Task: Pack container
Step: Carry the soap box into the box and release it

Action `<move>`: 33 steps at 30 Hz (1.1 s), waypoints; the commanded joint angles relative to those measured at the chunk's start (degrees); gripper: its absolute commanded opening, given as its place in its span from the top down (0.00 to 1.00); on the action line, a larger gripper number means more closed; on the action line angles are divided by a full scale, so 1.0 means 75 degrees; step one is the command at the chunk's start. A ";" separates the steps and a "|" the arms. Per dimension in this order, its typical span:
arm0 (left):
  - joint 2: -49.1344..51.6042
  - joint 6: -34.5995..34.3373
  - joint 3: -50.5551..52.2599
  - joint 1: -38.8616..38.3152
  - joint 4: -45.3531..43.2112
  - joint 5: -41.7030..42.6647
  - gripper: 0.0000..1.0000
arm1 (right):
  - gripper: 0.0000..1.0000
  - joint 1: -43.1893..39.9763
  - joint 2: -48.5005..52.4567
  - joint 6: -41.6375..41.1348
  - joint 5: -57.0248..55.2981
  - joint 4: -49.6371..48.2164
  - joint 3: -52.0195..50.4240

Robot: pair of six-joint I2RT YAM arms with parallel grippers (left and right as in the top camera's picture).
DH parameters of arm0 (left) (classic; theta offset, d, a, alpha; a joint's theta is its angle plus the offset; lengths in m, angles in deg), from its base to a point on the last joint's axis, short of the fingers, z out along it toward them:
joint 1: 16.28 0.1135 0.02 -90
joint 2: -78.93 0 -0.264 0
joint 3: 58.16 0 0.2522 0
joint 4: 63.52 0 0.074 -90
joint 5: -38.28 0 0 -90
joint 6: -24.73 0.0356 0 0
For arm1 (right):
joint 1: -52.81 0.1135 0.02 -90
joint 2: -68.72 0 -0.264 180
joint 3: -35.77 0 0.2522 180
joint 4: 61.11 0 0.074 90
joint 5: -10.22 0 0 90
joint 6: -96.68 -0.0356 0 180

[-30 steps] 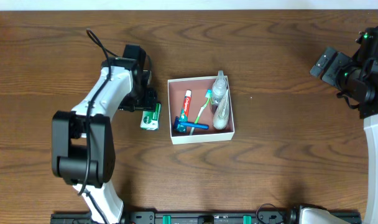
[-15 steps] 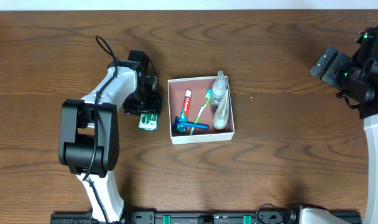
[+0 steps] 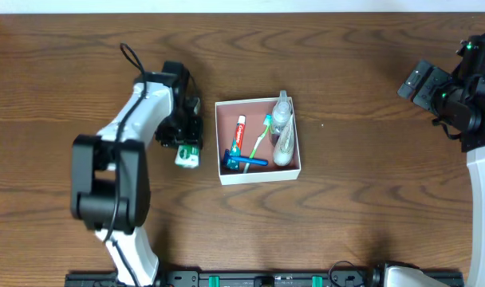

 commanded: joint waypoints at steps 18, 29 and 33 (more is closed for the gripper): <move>-0.1670 -0.2305 -0.0076 -0.2602 -0.1440 -0.0670 0.53 | 0.01 -0.0029 0.0009 -0.0087 -0.0003 0.0009 0.0079; -0.0391 -0.2582 -0.0076 -0.2734 -0.1789 -0.0880 0.47 | 0.01 -0.0029 0.0009 -0.0087 -0.0003 0.0009 0.0079; -0.0568 -0.2565 -0.0274 -0.2684 -0.1690 -0.0874 0.28 | 0.01 -0.0029 0.0009 -0.0087 -0.0003 0.0009 0.0079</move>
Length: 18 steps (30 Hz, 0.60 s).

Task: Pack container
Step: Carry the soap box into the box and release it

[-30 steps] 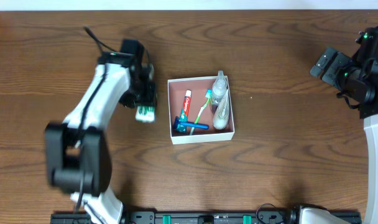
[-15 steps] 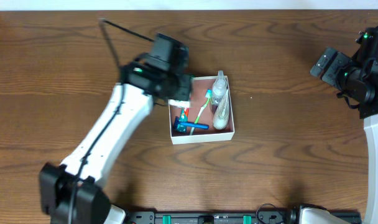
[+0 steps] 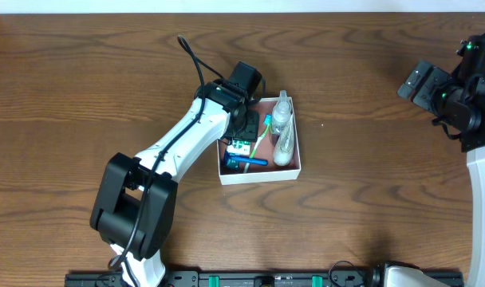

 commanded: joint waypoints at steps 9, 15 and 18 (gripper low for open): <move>-0.2081 -0.0023 -0.0428 0.0289 0.0178 -0.0411 0.02 | 0.01 -0.0029 0.0009 -0.0090 -0.0003 0.0006 0.0079; -0.3821 -0.0017 -0.0428 0.0399 0.0143 -0.1734 0.02 | 0.01 -0.0029 0.0009 -0.0090 -0.0003 0.0006 0.0079; -0.4768 0.0023 -0.0428 0.0399 0.0236 -0.2833 0.02 | 0.01 -0.0029 0.0009 -0.0090 -0.0003 0.0006 0.0079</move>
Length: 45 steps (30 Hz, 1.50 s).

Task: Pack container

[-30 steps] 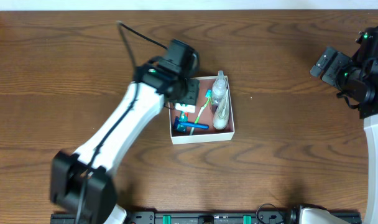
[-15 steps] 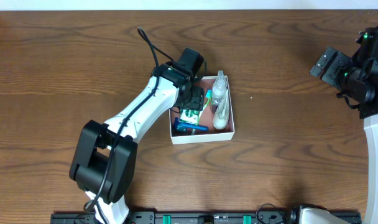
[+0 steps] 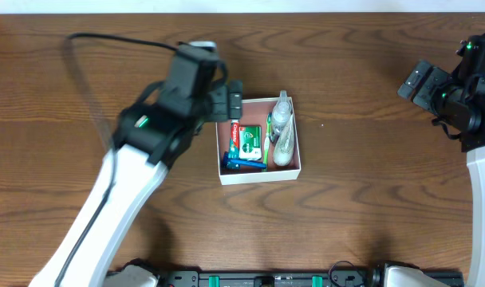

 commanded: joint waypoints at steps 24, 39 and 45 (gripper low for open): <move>-0.3835 0.1227 0.1180 0.0271 0.2221 -0.3042 0.02 | 0.01 -0.0029 0.0009 -0.0087 -0.0003 0.0006 0.0079; -0.7085 0.1221 0.6615 0.3226 -0.1119 -0.0254 0.02 | 0.01 -0.0029 0.0009 -0.0087 0.0000 0.0006 0.0079; -0.8912 0.1221 0.8172 0.3226 -0.1172 -0.0201 0.02 | 0.01 -0.0029 0.0009 -0.0087 0.0000 0.0006 0.0079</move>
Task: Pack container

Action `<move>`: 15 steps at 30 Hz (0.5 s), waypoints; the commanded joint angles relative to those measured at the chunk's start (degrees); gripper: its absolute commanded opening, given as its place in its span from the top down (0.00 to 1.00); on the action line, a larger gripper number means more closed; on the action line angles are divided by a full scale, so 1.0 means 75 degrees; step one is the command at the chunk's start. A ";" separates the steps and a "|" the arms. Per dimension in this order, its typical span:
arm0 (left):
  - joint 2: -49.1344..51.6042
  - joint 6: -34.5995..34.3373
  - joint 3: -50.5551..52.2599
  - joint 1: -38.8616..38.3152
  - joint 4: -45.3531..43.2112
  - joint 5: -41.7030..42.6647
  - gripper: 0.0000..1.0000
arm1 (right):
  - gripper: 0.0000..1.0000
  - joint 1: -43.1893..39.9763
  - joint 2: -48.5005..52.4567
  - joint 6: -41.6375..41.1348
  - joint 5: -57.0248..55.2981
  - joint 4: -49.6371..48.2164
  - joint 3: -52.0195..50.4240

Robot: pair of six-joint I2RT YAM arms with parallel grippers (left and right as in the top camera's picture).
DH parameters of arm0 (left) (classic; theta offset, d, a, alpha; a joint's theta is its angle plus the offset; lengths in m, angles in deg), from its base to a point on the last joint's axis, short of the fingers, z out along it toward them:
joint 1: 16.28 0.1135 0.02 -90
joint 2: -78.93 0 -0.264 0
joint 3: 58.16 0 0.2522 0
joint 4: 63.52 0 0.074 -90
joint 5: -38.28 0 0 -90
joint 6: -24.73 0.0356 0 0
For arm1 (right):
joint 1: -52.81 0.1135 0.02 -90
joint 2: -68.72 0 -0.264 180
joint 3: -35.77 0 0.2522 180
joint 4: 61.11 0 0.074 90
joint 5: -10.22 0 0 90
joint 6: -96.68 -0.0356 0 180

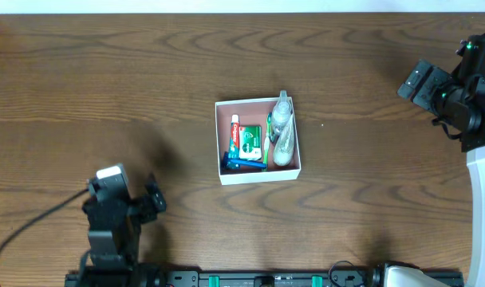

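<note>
A white box (257, 175) with a pinkish floor stands at the middle of the table. Inside lie a red-and-white toothpaste tube (234, 134), a green packet (251, 142), a blue razor (244, 164), a green toothbrush (269, 122) partly under the packet, and two clear bottles (282, 131) along the right wall. My left gripper (153, 200) sits far from the box at the near left, apparently open and empty. My right gripper (422, 81) hangs at the far right edge, well clear of the box; its jaws are not distinguishable.
The brown wooden table (370, 183) surrounds the box. A black rail (266, 279) runs along the near edge. The left arm's cable (35, 231) trails over the near left corner.
My left arm has gone from just beside the box's top left corner to the near left of the table. The box contents and the right arm are unchanged.
My left gripper first held the green packet on the table left of the box. Then it was over the box's left half with the packet. Then the packet lay in the box and the gripper stood at the corner. Now the arm is withdrawn.
</note>
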 commanded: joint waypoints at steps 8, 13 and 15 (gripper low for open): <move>-0.1868 0.0020 0.1550 -0.0131 -0.0032 0.0393 0.02 | 0.01 -0.0029 0.0009 -0.0087 -0.0003 0.0009 0.0079; -0.2162 0.0023 0.1839 -0.0131 -0.0029 0.0391 0.02 | 0.01 -0.0029 0.0009 -0.0087 -0.0006 0.0009 0.0079; -0.2180 0.0023 0.1926 -0.0134 -0.0032 0.0388 0.02 | 0.01 -0.0029 0.0009 -0.0087 -0.0006 0.0009 0.0079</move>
